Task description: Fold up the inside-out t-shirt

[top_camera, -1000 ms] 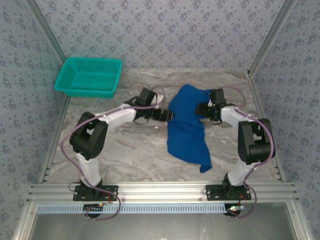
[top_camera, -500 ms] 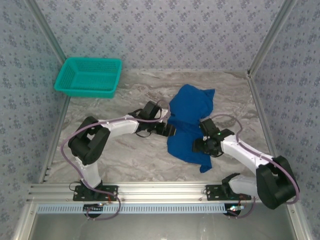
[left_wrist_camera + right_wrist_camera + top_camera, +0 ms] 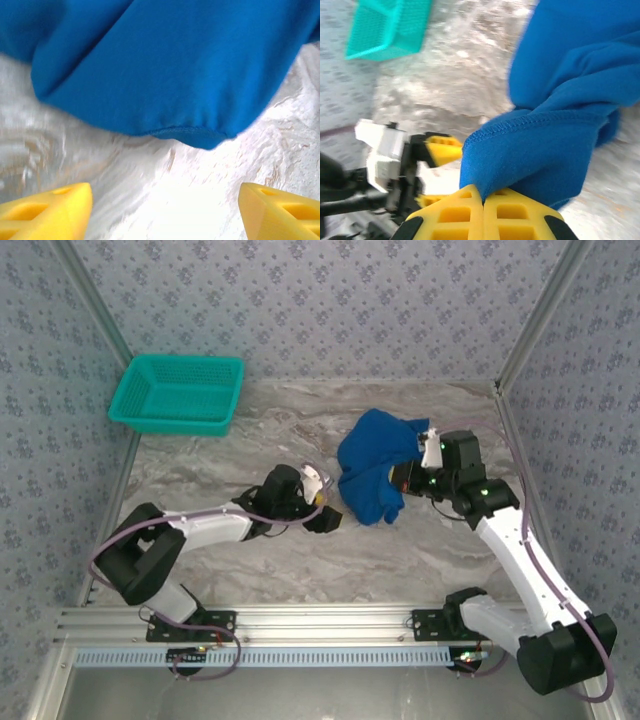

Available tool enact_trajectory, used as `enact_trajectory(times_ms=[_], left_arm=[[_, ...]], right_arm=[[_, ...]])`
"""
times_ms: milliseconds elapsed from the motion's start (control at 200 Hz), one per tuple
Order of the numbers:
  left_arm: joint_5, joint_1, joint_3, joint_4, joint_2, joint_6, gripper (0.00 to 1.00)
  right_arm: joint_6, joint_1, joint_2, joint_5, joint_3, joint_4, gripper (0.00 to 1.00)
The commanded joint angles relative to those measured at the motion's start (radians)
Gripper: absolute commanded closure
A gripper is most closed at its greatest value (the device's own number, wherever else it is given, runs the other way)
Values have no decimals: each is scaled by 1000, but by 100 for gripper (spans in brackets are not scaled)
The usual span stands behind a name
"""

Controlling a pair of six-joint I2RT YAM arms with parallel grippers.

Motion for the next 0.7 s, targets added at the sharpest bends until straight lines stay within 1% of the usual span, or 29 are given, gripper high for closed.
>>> enact_trajectory(times_ms=[0,65,170,270,370,435,540,590,640,695], left_arm=[[-79,-48,-4,144,-12,187,22],[-130,-74,11,169,3,218,21],[-194,-114,21,225,22,216,19],[-329,-181,4,293,55,227,16],[-420,-221,1,372,117,241,14],[-464,-226,28,408,161,234,14],[-473,-237,116,448,245,237,12],[-503,-250,158,459,289,252,11],[-585,-263,192,483,331,260,13],[-676,-263,211,532,368,251,22]], right_arm=[[48,-7,59,-182,27,55,100],[52,-10,80,-176,61,53,100],[87,-19,98,-157,87,85,100],[161,-35,107,-159,87,157,100],[203,-51,122,-170,91,202,100],[215,-56,125,-166,94,209,100],[238,-65,123,-157,88,226,100],[251,-72,121,-151,82,236,100],[270,-82,117,-149,73,257,100],[281,-91,113,-145,68,263,100]])
